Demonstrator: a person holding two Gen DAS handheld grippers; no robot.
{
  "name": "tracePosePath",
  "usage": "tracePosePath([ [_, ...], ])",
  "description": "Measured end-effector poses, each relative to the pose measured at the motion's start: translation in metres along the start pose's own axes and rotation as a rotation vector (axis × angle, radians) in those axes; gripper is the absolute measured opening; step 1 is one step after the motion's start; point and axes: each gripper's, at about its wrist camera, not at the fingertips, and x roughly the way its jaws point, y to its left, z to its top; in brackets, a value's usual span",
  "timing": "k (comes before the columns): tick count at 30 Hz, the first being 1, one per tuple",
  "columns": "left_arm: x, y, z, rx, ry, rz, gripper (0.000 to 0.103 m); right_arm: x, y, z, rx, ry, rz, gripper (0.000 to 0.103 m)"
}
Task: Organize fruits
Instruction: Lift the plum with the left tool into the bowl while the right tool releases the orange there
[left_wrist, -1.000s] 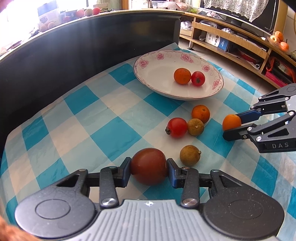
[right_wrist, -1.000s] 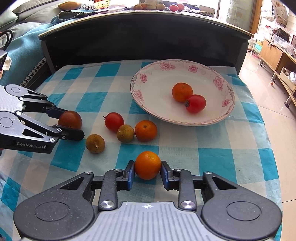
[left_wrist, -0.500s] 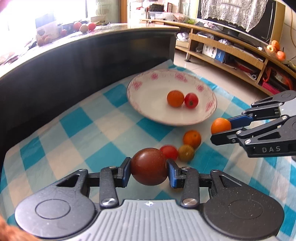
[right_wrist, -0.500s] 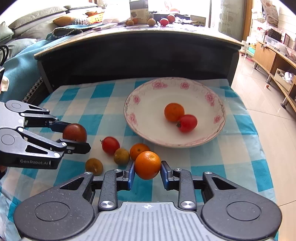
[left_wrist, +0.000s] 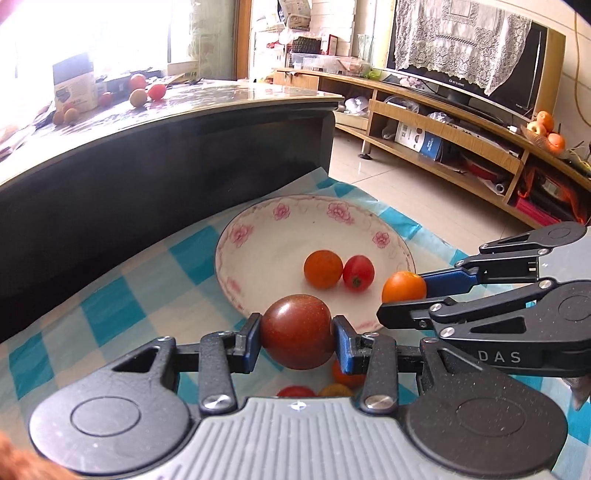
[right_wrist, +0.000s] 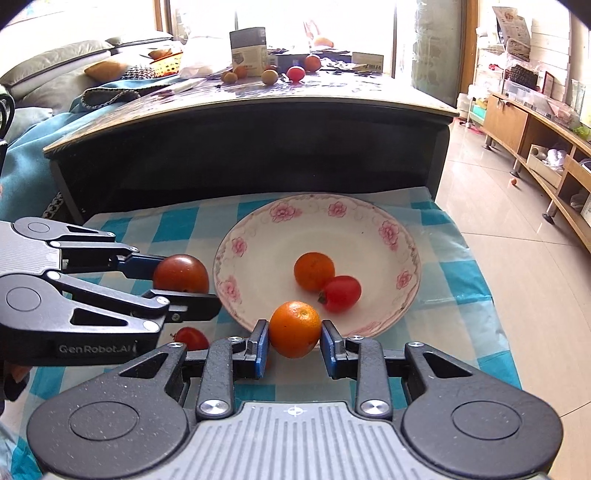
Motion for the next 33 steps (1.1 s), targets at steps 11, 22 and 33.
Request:
tracePosePath([
  [11,0.016,0.004,0.002,-0.026,-0.007,0.016,0.048,0.014,-0.005,0.003,0.023,0.003,-0.013,0.024],
  [22,0.022,0.008,0.002,-0.068,-0.021,0.020,0.049,0.020,-0.010,0.004,0.048,0.004,0.002,0.025],
  [33,0.021,0.009,0.004,-0.076,-0.038,0.032,0.051,0.019,-0.008,0.004,0.050,-0.007,0.004,0.026],
])
